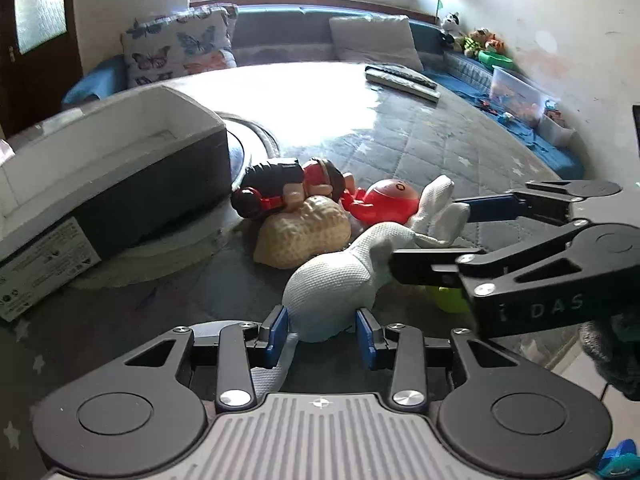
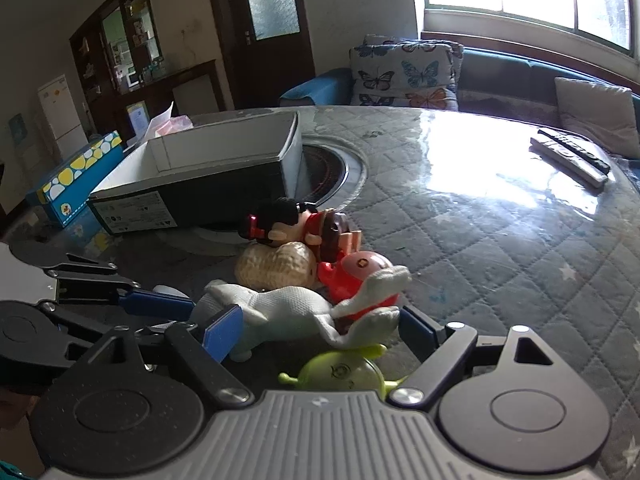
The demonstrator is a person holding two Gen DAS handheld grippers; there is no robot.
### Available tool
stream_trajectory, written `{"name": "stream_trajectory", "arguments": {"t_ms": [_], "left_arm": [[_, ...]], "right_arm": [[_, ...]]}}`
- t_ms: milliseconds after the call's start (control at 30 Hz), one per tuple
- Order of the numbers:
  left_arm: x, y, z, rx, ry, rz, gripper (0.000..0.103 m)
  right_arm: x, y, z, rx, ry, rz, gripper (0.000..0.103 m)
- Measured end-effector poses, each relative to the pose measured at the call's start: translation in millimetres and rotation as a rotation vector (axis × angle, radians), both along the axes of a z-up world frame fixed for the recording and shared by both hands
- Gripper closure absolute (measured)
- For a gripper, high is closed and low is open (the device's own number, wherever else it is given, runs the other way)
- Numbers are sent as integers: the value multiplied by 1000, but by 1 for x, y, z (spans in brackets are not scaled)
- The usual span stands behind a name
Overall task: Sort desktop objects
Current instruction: 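Close the left tool on the white plush bunny's head, then carry the bunny with the left tool over the white box and release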
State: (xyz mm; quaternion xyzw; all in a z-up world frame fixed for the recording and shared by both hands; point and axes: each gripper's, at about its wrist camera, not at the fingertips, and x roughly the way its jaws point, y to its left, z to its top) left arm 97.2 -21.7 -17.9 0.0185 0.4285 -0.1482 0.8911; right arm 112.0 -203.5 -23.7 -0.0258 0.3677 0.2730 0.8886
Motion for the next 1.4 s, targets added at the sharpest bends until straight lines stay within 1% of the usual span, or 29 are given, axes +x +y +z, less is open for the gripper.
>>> {"name": "stream_trajectory", "arguments": {"t_ms": [100, 200, 300, 500, 667, 700, 800, 867, 900, 1067, 1200, 1267, 1400], "left_arm": [[3, 1, -1, 5, -2, -21, 62], [5, 1, -2, 7, -13, -51, 62], [8, 3, -4, 8, -17, -75, 60], [13, 5, -8, -5, -22, -99, 61], [9, 4, -13, 16, -58, -128, 62], [9, 3, -13, 18, -64, -130, 63], [8, 5, -14, 5, -77, -121, 67], [7, 8, -14, -12, -81, -105, 69], [6, 10, -13, -17, -83, -99, 70], [-1, 17, -7, -31, -107, -78, 71], [-8, 26, 5, -52, -135, -59, 71], [-11, 31, 12, -49, -159, -46, 71], [-11, 45, 32, -67, -210, -7, 71]], "right_arm": [[4, 5, -2, 6, 15, 16, 18], [9, 8, -5, 21, 38, 25, 23], [12, 11, -7, 19, 50, 35, 24], [19, 12, -9, 26, 73, 44, 33], [20, 14, -8, 20, 80, 46, 37], [20, 14, -8, 22, 83, 45, 38], [19, 13, -6, 24, 82, 41, 40], [17, 13, -4, 23, 77, 41, 45], [16, 13, -2, 26, 75, 40, 47], [13, 17, 4, 21, 62, 58, 51], [11, 22, 14, 36, 38, 77, 52], [10, 25, 20, 36, 22, 92, 52], [13, 38, 41, 35, -32, 131, 52]]}}
